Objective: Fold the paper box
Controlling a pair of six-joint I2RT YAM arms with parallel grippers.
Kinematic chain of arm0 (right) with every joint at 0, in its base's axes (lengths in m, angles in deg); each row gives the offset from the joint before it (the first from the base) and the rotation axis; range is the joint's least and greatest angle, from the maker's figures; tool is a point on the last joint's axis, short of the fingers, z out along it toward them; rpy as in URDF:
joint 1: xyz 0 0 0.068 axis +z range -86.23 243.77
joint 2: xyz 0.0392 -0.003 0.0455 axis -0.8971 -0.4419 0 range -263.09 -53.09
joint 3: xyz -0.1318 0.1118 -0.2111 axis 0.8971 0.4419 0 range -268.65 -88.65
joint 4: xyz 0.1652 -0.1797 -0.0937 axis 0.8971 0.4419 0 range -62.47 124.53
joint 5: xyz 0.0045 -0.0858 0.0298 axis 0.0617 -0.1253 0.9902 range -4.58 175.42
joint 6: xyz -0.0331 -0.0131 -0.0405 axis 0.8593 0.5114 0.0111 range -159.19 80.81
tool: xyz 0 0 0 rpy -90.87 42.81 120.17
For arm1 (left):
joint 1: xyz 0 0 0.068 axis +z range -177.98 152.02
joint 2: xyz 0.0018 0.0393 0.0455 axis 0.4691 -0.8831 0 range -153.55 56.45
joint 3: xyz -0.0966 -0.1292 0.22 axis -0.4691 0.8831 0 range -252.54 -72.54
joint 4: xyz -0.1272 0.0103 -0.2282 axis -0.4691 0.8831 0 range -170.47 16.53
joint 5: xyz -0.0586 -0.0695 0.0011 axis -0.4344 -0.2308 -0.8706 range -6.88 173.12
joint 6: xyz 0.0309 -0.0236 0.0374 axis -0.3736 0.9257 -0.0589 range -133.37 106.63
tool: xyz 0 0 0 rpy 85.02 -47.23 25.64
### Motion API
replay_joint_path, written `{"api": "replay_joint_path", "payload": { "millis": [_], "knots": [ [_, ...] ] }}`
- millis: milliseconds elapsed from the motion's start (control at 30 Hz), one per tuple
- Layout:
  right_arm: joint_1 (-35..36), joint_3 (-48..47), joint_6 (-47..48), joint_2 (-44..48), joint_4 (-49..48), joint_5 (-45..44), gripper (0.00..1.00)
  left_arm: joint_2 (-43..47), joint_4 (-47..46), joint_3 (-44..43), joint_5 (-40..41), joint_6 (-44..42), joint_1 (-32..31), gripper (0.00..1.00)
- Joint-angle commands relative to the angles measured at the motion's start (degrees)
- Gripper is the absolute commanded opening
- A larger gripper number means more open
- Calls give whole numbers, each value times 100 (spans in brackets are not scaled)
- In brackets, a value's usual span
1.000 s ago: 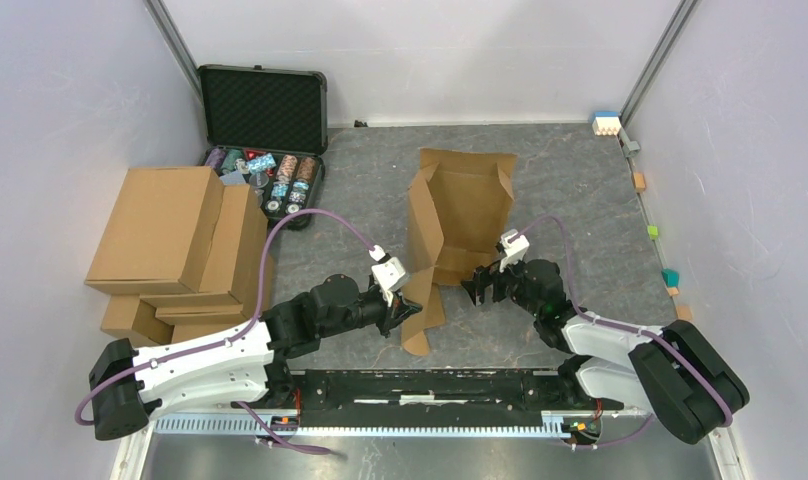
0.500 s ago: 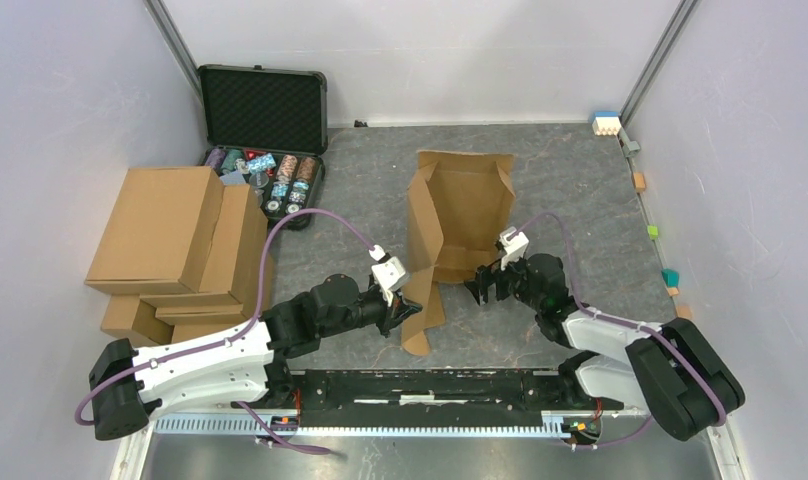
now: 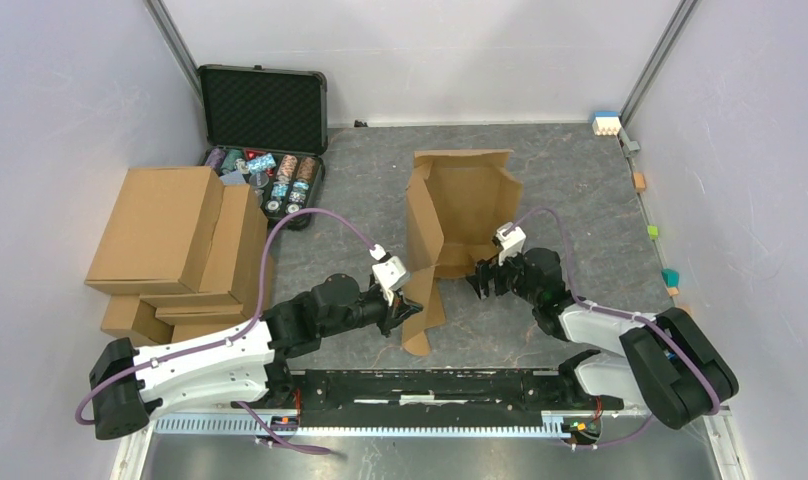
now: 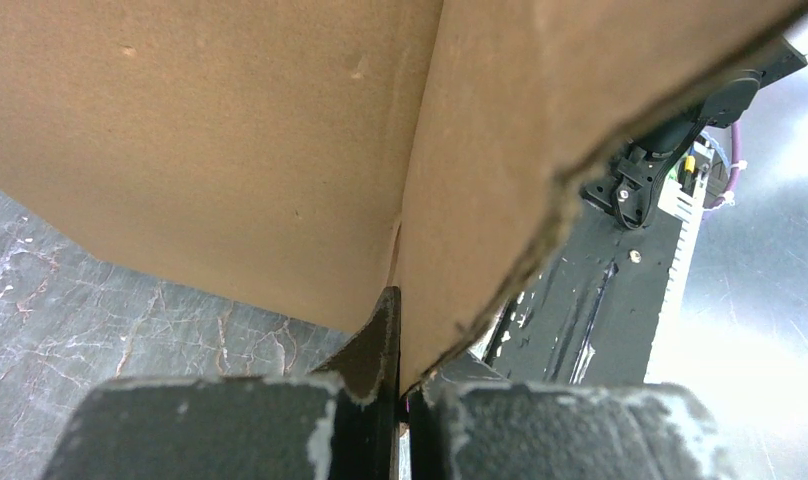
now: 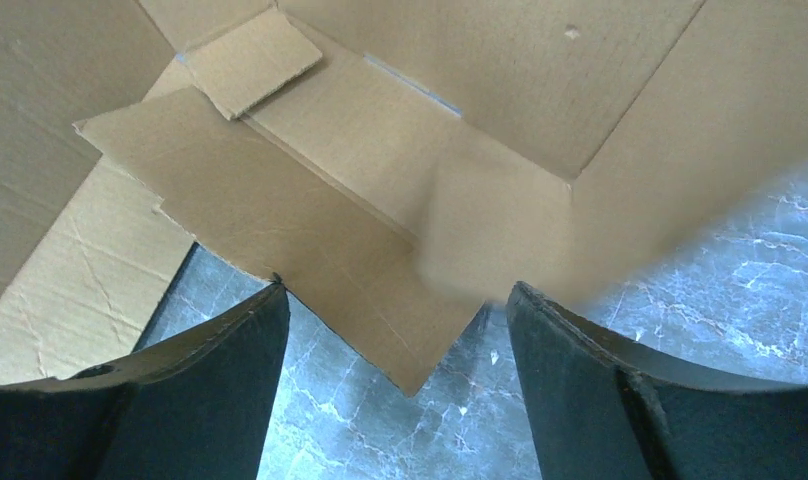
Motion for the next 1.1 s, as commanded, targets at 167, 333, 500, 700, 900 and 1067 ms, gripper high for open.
{"api": "replay_joint_path", "payload": {
  "millis": [167, 333, 500, 700, 900, 1067],
  "knots": [
    [-9, -60, -595, -195, -1017, -623, 70, -168, 120, -196, -317, 360, -31, 2],
    [-8, 10, -900, -380, -1325, -1026, 73, -181, 126, -207, -312, 352, -39, 2],
    [-8, 52, -878, -214, -1213, -1139, 90, -205, 125, -218, -312, 356, -32, 2],
    [-221, 279, -537, 350, -916, -1018, 98, -242, 103, -224, -323, 352, -32, 2],
    [-993, 776, -1085, 828, -1544, 160, 98, -253, 92, -224, -338, 360, -35, 2],
    [-1572, 369, -1211, 415, -1465, 597, 98, -238, 92, -195, -331, 360, -37, 2]
  ]
}}
